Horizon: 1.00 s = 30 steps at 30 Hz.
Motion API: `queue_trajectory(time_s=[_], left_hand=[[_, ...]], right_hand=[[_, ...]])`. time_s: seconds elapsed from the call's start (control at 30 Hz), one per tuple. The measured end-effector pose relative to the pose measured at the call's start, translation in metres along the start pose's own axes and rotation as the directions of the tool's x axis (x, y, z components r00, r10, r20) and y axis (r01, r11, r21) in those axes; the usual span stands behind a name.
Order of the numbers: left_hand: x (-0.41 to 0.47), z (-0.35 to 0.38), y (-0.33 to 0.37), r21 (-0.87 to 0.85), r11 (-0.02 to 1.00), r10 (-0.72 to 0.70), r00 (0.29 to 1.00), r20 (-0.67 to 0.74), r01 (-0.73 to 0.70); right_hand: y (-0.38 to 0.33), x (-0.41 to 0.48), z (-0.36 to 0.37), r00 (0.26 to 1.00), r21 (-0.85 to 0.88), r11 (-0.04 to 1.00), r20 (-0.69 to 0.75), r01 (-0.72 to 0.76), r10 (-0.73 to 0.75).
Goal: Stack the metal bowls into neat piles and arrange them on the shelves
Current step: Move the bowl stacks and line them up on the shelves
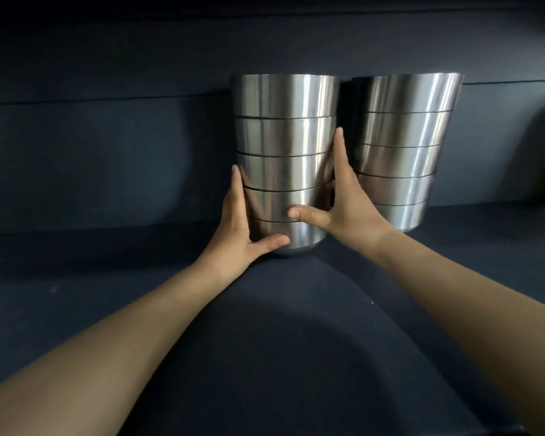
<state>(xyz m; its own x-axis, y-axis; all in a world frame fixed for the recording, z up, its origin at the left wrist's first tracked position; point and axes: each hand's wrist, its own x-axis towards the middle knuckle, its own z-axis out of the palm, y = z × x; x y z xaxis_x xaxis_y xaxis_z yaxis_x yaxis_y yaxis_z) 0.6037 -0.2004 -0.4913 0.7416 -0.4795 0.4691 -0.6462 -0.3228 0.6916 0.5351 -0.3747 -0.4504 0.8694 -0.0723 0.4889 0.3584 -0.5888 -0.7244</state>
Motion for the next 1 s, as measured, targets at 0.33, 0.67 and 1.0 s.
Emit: queue_trajectory(time_s=[0.33,0.67,1.0], left_hand=[[0.023,0.005,-0.011,0.022,1.0,0.012,1.0,-0.013,-0.012],[0.024,0.007,-0.019,0.016,0.999,0.045,0.997,-0.064,-0.044],[0.024,-0.008,0.004,0.048,0.993,0.113,0.983,-0.146,-0.107]], right_hand=[[0.014,0.022,0.004,1.0,-0.053,0.998,-0.012,0.015,-0.015],[0.021,0.024,0.005,0.999,-0.021,0.999,-0.024,0.026,-0.027],[-0.012,0.03,-0.005,0.98,0.122,0.992,-0.199,0.024,0.001]])
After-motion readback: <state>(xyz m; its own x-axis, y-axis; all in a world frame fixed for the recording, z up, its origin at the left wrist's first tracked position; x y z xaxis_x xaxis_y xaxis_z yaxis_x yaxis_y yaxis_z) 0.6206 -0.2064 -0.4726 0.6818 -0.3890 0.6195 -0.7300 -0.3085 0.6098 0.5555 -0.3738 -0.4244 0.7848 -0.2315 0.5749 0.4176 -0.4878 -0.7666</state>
